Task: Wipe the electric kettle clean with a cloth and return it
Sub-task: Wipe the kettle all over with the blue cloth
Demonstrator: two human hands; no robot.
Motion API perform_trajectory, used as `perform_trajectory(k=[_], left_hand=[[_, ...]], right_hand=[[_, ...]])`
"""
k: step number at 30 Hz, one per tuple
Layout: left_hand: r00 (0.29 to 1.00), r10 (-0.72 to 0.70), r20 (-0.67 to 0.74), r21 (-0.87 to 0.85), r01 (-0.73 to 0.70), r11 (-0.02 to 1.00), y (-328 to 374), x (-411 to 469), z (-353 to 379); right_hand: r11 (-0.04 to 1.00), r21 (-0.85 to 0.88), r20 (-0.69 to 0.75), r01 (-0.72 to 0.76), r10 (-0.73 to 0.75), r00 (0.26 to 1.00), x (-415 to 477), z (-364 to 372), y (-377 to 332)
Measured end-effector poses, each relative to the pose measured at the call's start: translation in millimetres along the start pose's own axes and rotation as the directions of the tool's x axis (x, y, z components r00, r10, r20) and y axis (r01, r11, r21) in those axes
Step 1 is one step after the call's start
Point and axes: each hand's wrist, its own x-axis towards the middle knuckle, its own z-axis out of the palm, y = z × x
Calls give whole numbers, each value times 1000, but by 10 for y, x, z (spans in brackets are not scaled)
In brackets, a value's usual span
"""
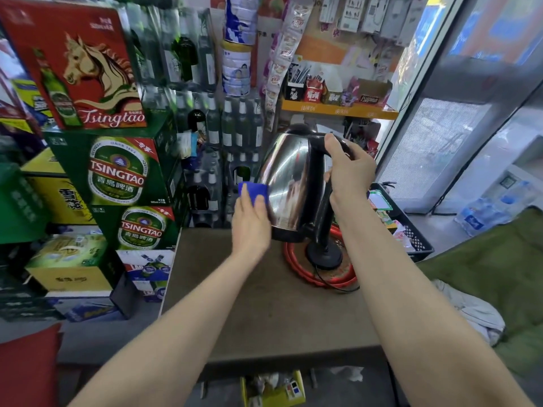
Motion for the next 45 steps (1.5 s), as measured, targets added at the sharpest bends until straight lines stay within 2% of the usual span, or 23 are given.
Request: perform_trajectory(k=[2, 4, 8, 10, 12, 14, 15, 17, 19, 20, 23, 24, 26, 28, 31, 36, 40, 45], left_hand=[[988, 152, -35, 224, -140, 964, 22, -186, 171], [972, 230, -49, 410, -190, 892, 57, -200, 258], [905, 421, -55, 559, -322, 764, 373, -32, 194], [897, 428, -109, 525, -313, 791, 551, 139, 85], [919, 347, -185, 366, -263, 893, 707, 307, -62], [976, 167, -143, 111, -152, 982, 696, 538, -168], [996, 28, -82, -39, -32, 999, 633, 661, -224], [960, -273, 66, -322, 279, 904, 485, 782, -325], [919, -387, 81, -395, 386, 834, 338, 721, -298], [927, -371, 53, -364, 364, 857, 323, 599, -267], [995, -73, -62, -157, 63, 986, 383, 140, -140], [998, 6, -63, -87, -11, 996, 372, 18, -69], [995, 72, -64, -5, -72, 997, 311, -30, 26], [997, 45, -69, -25, -47, 999, 230, 88, 9], [998, -14, -63, -66, 10, 998, 40, 227, -71], [994, -93, -57, -48, 90, 995, -468, 123, -29], [990, -139, -28, -25, 138, 990, -955, -27, 60], [967, -251, 34, 43, 250, 967, -1616, -102, 137]], right_hand=[[1000, -9, -34, 7, -7, 999, -57, 80, 23], [999, -24, -41, 24, -25, 999, -101, 140, 43], [991, -81, 21, 107, -106, 994, -196, 190, 34], [986, -98, 39, 135, -132, 990, -238, 203, 29], [982, -114, 61, 149, -142, 988, -259, 190, 32], [973, -148, 103, 175, -161, 982, -263, 154, 27], [968, -157, 122, 193, -175, 977, -276, 133, 7], [951, -164, 154, 263, -239, 959, -308, 104, -24], [923, -187, 173, 335, -305, 937, -348, 94, -35], [913, -198, 171, 356, -326, 930, -370, 106, -25], [910, -217, 143, 354, -330, 933, -407, 167, 70], [913, -219, 144, 345, -319, 937, -416, 183, 95], [916, -236, 187, 325, -286, 940, -412, 202, 151], [944, -209, 257, 256, -200, 946, -387, 192, 244], [993, -99, 356, 71, -31, 934, -381, 135, 475], [996, -74, 371, -54, 78, 925, -498, 41, 977], [967, -36, 358, -254, 249, 900, -624, -69, 1566], [878, 11, 371, -478, 440, 817, -927, -135, 2331]])
